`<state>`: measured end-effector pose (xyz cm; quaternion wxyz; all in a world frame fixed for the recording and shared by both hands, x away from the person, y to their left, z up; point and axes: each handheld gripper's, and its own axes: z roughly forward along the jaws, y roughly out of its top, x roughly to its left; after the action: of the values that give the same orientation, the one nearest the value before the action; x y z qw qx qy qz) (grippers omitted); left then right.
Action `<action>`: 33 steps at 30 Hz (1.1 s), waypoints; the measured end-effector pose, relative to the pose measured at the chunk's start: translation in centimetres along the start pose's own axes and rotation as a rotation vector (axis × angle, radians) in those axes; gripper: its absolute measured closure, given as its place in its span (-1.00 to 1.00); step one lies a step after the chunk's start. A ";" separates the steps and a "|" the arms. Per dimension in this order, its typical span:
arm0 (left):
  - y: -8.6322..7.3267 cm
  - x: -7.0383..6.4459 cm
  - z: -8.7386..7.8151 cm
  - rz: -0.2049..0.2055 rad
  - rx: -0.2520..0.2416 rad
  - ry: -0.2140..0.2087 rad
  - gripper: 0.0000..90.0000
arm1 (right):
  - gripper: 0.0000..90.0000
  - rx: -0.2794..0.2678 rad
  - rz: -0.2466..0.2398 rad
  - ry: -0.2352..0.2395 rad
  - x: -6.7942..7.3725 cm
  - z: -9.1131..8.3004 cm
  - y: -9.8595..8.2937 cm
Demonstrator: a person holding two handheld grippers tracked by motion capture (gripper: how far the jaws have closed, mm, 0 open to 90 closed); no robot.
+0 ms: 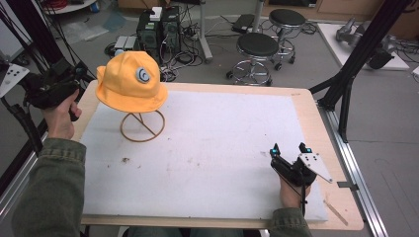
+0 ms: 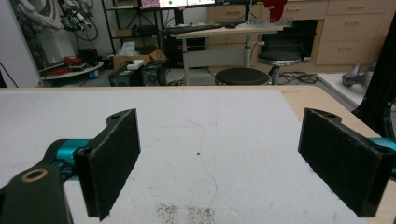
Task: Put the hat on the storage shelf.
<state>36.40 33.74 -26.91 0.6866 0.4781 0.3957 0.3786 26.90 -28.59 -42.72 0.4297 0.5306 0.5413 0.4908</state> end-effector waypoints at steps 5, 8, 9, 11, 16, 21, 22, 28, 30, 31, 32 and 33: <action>0.7 -1.4 -0.6 0.026 -0.014 -0.029 -0.41 | -0.74 0.002 0.004 0.001 0.0 -0.1 0.0; 0.9 -2.1 -1.0 0.043 -0.013 -0.035 -0.42 | -0.74 0.000 0.006 0.000 0.0 -0.1 0.0; 0.9 -2.3 -1.1 0.039 -0.015 -0.037 -0.42 | -0.74 0.000 0.006 0.000 0.0 -0.1 0.0; 0.9 -2.6 -1.4 0.039 -0.017 -0.035 -0.43 | -0.74 0.001 0.007 -0.001 0.0 -0.2 0.0; 0.4 -3.3 -2.4 0.078 0.000 -0.005 -0.45 | -0.74 0.000 0.010 -0.001 0.1 -0.2 0.0; -1.1 -3.6 -3.7 0.118 0.036 0.056 -0.45 | -0.74 0.001 0.008 -0.001 0.1 -0.2 0.0; -1.5 -3.6 -4.0 0.124 0.044 0.062 -0.45 | -0.74 0.000 0.008 -0.001 0.1 -0.2 0.0; -3.5 -4.2 -5.7 0.112 0.050 0.074 -0.48 | -0.74 0.000 0.007 -0.002 0.1 -0.2 0.0; -4.1 -4.5 -6.1 0.122 0.055 0.076 -0.48 | -0.74 -0.001 0.002 0.001 0.1 -0.3 0.0; -4.4 -4.6 -6.2 0.124 0.060 0.075 -0.48 | -0.74 -0.001 0.002 0.001 0.1 -0.3 0.0; -4.6 -4.7 -6.4 0.123 0.066 0.074 -0.49 | -0.74 -0.001 0.003 0.001 0.1 -0.3 0.0; -4.9 -4.8 -6.5 0.121 0.073 0.076 -0.49 | -0.74 -0.001 0.002 0.001 0.1 -0.3 0.0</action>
<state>29.32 30.53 -32.20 0.6292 0.5110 0.4054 0.4227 26.62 -28.48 -42.64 0.4291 0.5309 0.5407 0.4916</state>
